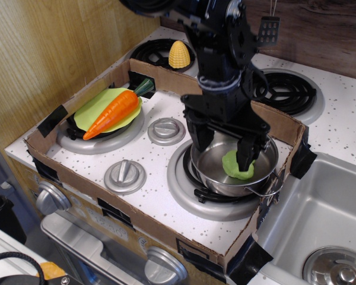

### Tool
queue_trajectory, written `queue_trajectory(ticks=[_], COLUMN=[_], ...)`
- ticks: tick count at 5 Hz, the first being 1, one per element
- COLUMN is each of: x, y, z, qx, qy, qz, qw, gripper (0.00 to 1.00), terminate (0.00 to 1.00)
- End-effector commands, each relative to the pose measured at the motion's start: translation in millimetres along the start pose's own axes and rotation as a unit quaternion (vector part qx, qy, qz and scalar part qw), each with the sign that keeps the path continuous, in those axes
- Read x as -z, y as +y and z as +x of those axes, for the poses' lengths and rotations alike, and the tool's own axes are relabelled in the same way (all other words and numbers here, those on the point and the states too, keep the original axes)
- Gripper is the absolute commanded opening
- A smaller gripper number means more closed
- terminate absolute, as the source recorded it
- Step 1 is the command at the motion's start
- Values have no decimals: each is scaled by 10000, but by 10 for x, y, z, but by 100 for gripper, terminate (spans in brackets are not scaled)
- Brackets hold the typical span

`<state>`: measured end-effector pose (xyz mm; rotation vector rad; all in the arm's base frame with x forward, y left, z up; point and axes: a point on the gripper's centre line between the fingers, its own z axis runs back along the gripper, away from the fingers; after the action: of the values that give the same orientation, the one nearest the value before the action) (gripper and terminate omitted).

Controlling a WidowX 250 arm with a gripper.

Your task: Take broccoli out of pan

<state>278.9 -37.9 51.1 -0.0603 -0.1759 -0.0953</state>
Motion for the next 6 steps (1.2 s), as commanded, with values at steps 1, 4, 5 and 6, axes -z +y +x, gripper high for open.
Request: queue_trajectory(ticks=[1, 4, 5, 6], x=[33, 243, 257, 257], y=[-60, -166, -148, -131], z=[61, 57, 108, 106], qx=[-34, -1, 118, 141], qy=[-208, -476, -489, -500], qz=[-54, -100, -112, -31], qw=[9998, 9988, 9987, 9986], gripper=[100, 100, 100, 0], terminate=[0, 0, 0, 0])
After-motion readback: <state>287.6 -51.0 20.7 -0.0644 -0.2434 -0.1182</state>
